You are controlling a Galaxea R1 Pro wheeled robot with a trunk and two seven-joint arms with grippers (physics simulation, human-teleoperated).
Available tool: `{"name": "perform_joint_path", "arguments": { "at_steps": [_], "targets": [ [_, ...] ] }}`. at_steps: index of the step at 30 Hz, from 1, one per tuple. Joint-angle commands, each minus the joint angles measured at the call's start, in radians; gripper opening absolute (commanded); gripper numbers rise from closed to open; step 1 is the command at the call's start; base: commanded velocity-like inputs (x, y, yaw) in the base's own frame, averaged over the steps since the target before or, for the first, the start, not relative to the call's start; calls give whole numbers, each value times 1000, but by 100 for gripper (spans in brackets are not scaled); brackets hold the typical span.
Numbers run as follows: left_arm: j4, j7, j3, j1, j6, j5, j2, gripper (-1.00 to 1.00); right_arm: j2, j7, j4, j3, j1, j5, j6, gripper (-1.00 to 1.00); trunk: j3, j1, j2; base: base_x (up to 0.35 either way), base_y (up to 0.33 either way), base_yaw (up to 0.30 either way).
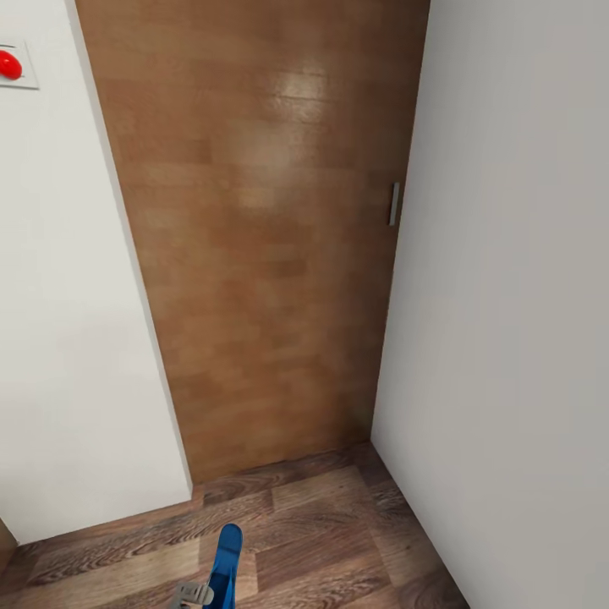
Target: In the bedroom, move the book from the bed onto either nightstand, and place the two sandals side by side next to the bed.
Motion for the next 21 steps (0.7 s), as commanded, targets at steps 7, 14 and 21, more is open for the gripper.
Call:
{"name": "perform_joint_path", "arguments": {
  "at_steps": [7,14,21],
  "targets": [
    [1,4,-9,-1,-11,3,0,-100,0,3,0,0,0,-5,10,100,-1,0,0,0,0,-62],
    [1,4,-9,-1,-11,3,0,-100,0,4,-1,0,0,-5,10,100,-1,0,0,0,0,203],
    [1,4,-9,-1,-11,3,0,-100,-1,5,-2,-1,0,-5,11,100,0,0,0,0,0,286]
  ]
}}
